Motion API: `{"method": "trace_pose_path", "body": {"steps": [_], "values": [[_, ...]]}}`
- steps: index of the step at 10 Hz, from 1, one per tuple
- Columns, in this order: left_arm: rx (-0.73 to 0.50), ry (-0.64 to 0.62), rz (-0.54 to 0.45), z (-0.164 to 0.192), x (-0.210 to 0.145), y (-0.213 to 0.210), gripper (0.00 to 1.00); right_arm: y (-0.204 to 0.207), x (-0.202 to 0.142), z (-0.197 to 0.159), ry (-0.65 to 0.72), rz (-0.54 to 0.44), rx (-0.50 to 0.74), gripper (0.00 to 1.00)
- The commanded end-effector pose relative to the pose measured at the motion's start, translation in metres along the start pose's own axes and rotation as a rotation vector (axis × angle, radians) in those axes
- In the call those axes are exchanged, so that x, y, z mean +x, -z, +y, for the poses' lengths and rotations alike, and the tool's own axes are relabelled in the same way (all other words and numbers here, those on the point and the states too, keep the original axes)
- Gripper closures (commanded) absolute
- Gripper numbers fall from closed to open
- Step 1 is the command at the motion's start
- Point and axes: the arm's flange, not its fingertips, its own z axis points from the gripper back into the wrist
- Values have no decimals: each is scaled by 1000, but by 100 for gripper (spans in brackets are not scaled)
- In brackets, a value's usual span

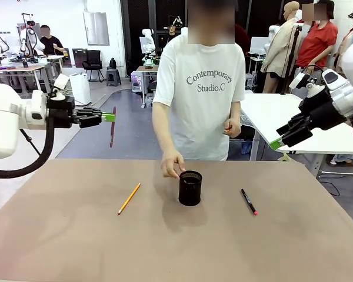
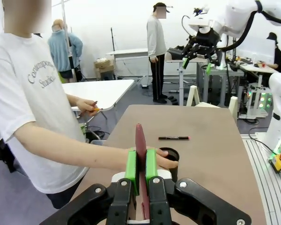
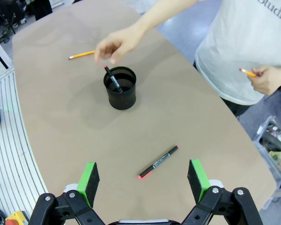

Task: Place the pens into the pen holder.
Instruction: Pick up a writing instrument from the table and place it into the Pen holder.

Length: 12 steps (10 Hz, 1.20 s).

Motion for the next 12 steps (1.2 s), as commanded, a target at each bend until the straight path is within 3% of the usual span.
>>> {"method": "trace_pose_path", "body": {"steps": [1, 12], "values": [[27, -2, 6, -6, 0, -6, 100, 0, 1, -1, -1, -28, 7, 0], [13, 2, 3, 1, 1, -5, 100, 0, 1, -1, -1, -28, 7, 0]]}}
